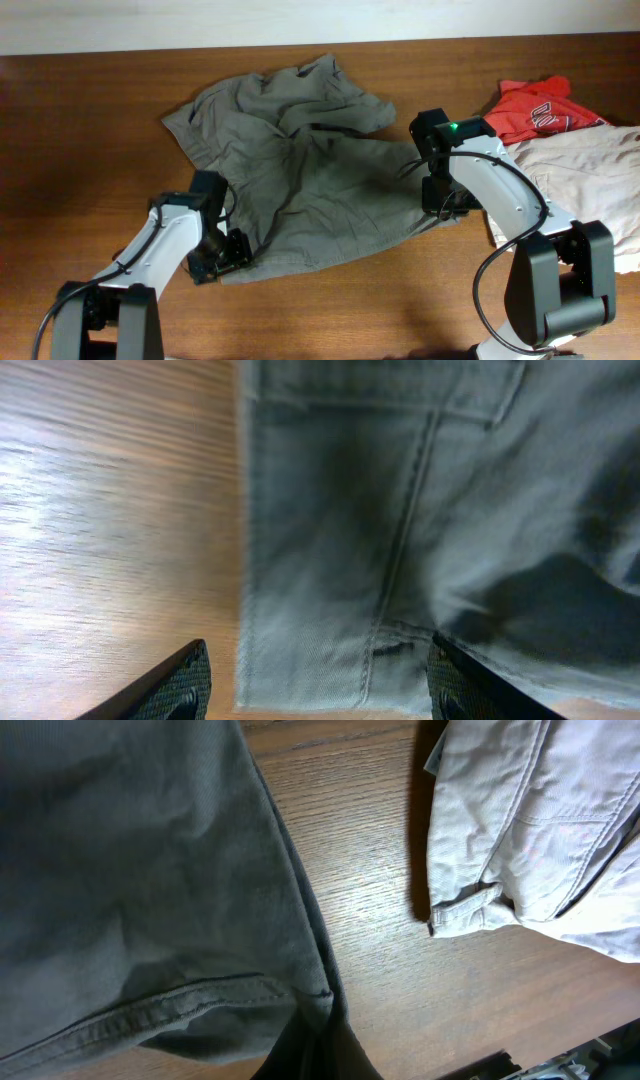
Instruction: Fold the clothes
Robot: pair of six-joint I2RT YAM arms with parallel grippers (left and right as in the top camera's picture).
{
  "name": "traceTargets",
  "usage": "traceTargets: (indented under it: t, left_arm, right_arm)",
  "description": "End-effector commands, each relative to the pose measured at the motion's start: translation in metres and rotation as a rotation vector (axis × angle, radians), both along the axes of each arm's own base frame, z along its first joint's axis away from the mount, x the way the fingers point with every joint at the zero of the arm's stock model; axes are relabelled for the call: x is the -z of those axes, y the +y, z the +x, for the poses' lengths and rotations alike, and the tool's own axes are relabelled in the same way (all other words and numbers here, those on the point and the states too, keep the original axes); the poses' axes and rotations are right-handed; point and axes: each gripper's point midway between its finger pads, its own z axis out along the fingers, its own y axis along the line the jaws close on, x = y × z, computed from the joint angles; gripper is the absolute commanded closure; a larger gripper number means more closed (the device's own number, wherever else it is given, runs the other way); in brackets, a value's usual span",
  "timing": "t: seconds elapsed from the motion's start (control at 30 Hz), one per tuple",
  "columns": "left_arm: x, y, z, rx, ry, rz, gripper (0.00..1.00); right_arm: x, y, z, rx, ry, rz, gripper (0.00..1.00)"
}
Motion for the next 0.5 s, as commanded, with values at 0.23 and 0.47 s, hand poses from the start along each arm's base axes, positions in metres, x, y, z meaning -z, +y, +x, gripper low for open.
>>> traceTargets:
  t: [0.23, 0.47]
  left_arm:
    - [0.007, -0.019, -0.023, -0.044, 0.055, -0.126, 0.99]
    - [-0.026, 0.003, -0.024, -0.107, -0.018, -0.091, 1.0]
  right_arm:
    - [-0.008, -0.005, 0.006, 0.01, -0.039, -0.026, 0.96]
    - [-0.01, -0.023, -0.008, 0.089, 0.011, -0.043, 0.96]
